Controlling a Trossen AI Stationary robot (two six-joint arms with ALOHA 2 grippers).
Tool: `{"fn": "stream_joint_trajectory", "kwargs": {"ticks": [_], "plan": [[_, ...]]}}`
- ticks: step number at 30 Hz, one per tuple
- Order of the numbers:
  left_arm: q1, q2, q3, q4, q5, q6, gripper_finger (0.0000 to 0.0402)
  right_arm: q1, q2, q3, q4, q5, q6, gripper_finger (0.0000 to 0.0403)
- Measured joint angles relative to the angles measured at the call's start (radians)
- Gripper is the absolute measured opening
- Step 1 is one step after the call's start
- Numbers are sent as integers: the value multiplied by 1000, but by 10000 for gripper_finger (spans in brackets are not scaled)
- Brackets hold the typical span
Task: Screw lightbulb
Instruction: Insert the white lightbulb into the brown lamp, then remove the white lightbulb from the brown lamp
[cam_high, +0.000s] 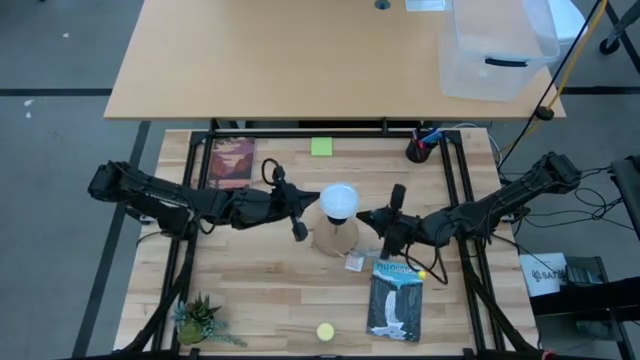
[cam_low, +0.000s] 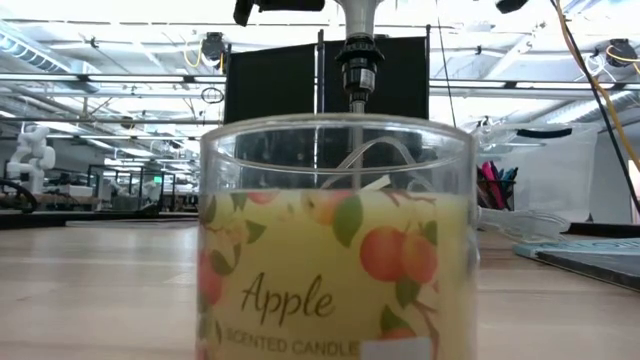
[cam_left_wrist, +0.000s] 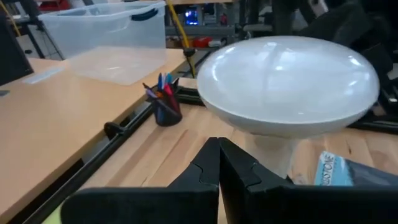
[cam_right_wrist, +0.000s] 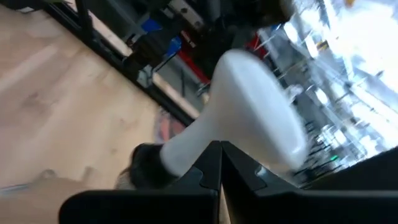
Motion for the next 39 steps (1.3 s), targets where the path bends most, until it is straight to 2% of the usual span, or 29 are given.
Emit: {"fn": "stream_joint_trajectory", "kwargs": {"ticks": [7, 13, 19, 24, 32, 39], "plan": [[-65, -49, 0, -12, -95, 79, 0, 0, 0, 0, -131, -157, 280, 0], [-134, -90, -1, -7, -122, 136, 0, -1, -1, -2, -140, -168, 356, 0], [-163, -122, -110, 158, -143, 200, 0, -1, -2, -68, 36, -194, 357, 0], [-162, -190, -251, 299, -61, 203, 0, -1, -22, -141, 139, -193, 360, 0], [-148, -209, -433, 463, -51, 147, 0, -4, -210, -294, 248, -179, 382, 0], [-117, -198, -527, 566, -1, 63, 0, -4, -383, -404, 288, -136, 406, 0]]}}
